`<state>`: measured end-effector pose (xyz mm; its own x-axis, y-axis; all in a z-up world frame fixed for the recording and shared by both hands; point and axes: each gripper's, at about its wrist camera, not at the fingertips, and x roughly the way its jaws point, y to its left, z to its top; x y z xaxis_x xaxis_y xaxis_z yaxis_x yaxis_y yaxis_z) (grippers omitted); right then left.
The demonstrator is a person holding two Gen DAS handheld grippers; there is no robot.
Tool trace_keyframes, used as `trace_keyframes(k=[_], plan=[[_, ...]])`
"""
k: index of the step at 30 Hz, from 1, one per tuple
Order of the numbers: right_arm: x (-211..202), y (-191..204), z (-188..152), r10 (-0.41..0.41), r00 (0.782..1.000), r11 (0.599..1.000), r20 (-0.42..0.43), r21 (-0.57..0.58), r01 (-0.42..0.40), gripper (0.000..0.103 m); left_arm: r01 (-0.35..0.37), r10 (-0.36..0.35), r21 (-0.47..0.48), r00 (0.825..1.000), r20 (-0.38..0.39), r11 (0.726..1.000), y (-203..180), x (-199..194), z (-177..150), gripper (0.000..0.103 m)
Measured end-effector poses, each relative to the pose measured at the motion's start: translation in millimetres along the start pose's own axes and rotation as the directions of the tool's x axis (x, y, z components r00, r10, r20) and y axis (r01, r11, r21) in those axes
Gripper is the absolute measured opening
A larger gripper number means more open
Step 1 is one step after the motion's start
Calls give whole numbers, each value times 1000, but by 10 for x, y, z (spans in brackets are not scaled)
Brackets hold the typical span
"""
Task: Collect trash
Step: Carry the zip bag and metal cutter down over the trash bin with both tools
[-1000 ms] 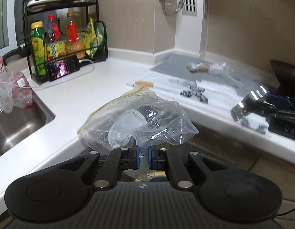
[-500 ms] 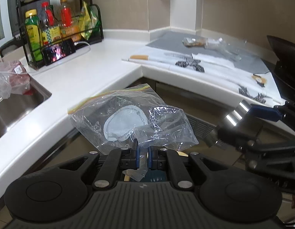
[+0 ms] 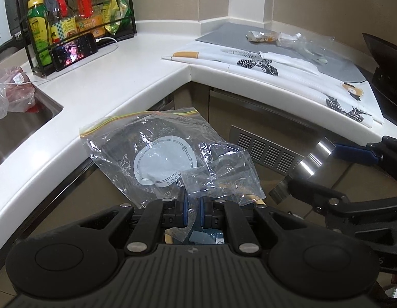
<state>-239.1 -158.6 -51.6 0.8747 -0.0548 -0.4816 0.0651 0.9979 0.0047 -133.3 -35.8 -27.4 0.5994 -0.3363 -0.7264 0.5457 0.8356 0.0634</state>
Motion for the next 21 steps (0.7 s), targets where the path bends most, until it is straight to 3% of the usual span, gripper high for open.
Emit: trace_keyframes(k=[21], plan=[[220,-55,-52,13,998,1000,-69,15,-12,75,-11,12,17,997,-79,1000,-47,302,-11,9]])
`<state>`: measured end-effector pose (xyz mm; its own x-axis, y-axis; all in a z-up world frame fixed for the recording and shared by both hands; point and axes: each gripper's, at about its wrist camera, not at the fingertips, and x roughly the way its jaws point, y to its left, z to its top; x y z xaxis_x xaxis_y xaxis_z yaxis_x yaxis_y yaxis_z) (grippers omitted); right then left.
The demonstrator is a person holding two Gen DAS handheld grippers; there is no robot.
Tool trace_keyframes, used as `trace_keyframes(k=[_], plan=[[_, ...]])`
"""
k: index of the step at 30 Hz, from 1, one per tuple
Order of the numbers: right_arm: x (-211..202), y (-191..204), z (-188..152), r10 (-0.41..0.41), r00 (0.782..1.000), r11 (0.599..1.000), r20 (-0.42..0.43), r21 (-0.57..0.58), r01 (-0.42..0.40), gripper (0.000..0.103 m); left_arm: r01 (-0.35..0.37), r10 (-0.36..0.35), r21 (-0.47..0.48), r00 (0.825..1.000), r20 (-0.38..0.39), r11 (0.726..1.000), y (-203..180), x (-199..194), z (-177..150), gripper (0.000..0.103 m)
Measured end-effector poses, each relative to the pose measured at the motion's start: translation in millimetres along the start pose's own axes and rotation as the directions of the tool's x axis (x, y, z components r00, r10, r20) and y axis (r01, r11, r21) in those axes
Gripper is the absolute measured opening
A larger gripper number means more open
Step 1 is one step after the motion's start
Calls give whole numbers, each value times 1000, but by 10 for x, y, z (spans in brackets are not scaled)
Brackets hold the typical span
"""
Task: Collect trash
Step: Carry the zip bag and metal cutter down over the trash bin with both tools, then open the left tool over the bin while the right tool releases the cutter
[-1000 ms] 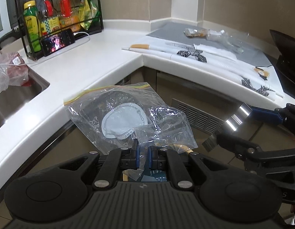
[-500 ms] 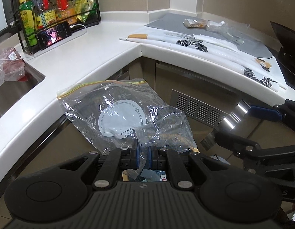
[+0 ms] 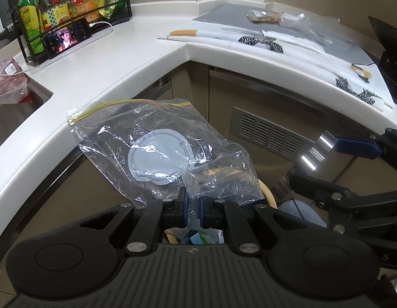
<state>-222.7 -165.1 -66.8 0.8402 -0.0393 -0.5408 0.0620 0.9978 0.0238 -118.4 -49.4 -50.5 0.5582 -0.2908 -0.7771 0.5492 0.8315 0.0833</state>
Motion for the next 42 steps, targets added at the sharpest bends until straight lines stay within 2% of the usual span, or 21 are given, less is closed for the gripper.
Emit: trace_keyframes(k=[7,13,21,25,32,36,42], plan=[[157,-35,-28,2,999,1000,-40,4,-2,75,-11,11,25,1000,-29,1000,-38,169,-22,9],[335,-62,-76,1,996,1000,-87,7,-1,75,30,-28,22,996,-86,999,-53,384,-14,9],[677,-123,-178,-5,987,1000,-158,6,6,75,114,-113,-8,976,-184,993,-56,844,-20,9],[893,-139,-254,-20,981,1000,-194,-5,19,75,101,-96,12,973,-209,995,-101,1096,10,9],[1162,-214,-393,-31,971,999,-239,-17,28,75,143,-142,-17,951,-273,990,-105,1505,38,9],[1313,-229,-492,-74,963,996,-260,-70,57,75,158,-155,-11,945,-289,987,-110,1627,63,9],[1495,-280,-563,-77,952,995,-295,-81,55,75,152,-140,12,937,-319,988,-176,1773,60,9]])
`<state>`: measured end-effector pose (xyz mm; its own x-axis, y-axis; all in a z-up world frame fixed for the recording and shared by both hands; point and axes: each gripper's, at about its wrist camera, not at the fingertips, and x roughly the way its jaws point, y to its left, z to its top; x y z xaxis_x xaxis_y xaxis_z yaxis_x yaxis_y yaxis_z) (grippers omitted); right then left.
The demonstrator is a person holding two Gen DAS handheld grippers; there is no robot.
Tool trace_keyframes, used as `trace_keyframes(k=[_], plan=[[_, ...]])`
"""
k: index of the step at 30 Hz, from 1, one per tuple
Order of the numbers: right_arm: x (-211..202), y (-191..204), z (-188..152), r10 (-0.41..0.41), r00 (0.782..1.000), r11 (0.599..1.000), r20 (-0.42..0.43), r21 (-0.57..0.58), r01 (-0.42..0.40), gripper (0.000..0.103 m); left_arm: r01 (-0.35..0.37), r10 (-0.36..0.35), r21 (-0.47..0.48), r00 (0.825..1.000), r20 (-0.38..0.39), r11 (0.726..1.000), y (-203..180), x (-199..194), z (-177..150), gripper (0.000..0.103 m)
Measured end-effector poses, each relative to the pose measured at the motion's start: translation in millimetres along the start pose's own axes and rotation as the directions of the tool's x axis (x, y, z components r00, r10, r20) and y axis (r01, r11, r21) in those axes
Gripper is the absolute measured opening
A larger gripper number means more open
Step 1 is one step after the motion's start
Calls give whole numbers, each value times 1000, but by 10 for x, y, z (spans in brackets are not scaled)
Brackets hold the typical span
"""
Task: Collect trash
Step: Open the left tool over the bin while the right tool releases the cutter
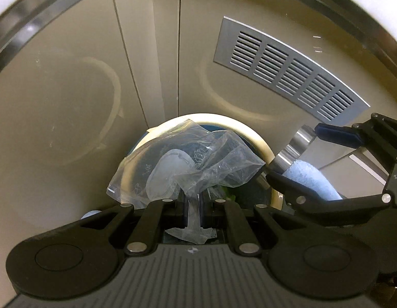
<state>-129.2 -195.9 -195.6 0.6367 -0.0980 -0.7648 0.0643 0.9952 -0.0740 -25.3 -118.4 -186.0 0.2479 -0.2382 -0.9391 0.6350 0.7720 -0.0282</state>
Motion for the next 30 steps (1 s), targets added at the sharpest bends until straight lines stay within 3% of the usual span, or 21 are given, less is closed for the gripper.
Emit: trace_keyframes(k=[14,17,19,20,22,24,30], plan=[[237,41,56,31,999,999,-41,-34,-33,76,-5,5,21,999,-37,1000,-36,244,67,13],[274,15,62,38,998,999,-44,-29,-39,77,-5,6,28,999,-36,1000,-42,262,63,33],[277,11,64,40,998,998,-38,-36,-42,81,-48,49,29,999,-16,998,-52,252,54,58],[283,15,60,32,999,998,-40,-45,-34,84,-69,70,32,997,-12,997,-46,249,54,64],[280,5,53,10,999,999,-39,-51,-12,88,-88,88,32,996,-1,996,-1,216,56,87],[253,-37,53,6,999,999,-32,-32,-7,92,-74,74,10,997,10,997,75,149,53,99],[-15,-73,37,-19,1000,999,13,-35,20,95,-38,41,-58,998,50,998,246,-169,-31,103]])
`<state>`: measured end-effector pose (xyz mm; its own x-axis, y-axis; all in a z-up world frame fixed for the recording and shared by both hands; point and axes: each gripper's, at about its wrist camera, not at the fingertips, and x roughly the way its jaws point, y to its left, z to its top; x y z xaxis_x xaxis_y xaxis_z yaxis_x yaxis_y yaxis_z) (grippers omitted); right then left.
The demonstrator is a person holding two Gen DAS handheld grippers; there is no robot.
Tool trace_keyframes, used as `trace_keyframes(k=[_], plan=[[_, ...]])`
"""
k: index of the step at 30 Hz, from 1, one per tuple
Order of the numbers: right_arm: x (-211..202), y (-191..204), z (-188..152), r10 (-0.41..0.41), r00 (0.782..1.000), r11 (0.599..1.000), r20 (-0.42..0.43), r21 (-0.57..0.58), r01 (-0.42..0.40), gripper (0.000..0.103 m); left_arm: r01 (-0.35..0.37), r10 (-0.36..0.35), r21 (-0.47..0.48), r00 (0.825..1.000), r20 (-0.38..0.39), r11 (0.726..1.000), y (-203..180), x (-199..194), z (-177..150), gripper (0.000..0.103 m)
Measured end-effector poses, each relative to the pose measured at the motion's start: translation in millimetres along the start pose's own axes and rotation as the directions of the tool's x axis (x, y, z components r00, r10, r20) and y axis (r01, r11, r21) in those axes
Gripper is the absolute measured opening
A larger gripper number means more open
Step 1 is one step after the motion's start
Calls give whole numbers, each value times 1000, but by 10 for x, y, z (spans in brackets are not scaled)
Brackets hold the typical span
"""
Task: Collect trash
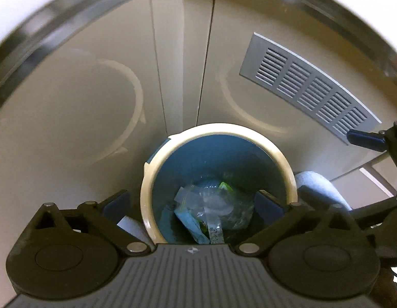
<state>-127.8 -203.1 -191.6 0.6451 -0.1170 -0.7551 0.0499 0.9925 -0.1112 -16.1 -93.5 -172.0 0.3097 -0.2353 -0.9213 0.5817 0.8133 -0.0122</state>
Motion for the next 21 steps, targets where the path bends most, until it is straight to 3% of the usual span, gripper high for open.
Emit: trace_keyframes(k=[10,21], plan=[[-610,38,-116,21,997,995,71,99,-28,98,-63,62,6,997,49,998,-134,-508,-352,103],[-885,288,-213,14,990,1000,141,10,-15,99,-159,150,57,980,130,986,-287,-820,-493,103]])
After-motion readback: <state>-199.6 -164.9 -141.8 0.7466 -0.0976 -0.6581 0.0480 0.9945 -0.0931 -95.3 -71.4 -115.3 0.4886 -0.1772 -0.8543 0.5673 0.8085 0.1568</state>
